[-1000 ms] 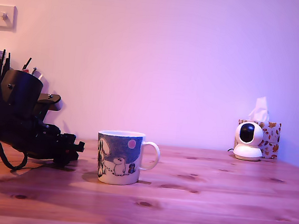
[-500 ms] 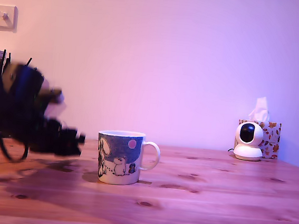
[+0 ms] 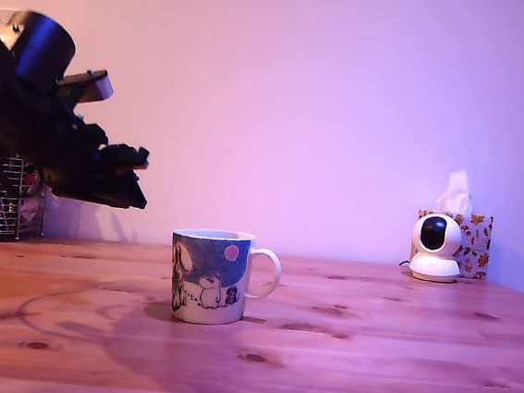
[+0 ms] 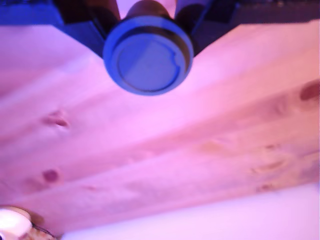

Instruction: Pick up the coffee capsules on the table and drop them inside the coffee cup

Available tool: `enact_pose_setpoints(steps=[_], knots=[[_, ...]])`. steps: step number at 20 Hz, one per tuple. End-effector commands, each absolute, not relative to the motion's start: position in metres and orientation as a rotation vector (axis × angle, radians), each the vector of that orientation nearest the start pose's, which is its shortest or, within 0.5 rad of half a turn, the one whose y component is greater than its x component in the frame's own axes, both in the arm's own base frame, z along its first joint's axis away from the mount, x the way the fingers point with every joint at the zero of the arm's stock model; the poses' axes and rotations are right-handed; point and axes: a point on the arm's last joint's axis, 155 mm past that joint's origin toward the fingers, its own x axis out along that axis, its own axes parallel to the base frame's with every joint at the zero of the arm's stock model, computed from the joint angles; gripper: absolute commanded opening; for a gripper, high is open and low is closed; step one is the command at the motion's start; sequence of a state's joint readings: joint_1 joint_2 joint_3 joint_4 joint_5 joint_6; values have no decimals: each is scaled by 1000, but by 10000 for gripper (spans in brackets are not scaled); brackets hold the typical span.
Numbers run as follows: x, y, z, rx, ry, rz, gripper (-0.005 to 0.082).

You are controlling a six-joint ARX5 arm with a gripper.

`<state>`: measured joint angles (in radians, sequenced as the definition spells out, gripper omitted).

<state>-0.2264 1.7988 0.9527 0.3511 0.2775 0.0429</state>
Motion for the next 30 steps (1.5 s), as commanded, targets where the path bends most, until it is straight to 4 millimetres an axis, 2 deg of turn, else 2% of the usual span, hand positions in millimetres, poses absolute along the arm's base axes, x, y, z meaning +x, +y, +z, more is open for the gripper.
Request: enact_pose_setpoints(steps=[1, 11, 19, 24, 30], knots=[[471, -162, 109, 50, 492, -520, 210], [422, -166, 110, 74, 657, -609, 210], [384, -198, 100, 218, 731, -743, 211], [377, -211, 101, 307, 742, -761, 211], [373, -236, 116, 361, 689, -814, 211]])
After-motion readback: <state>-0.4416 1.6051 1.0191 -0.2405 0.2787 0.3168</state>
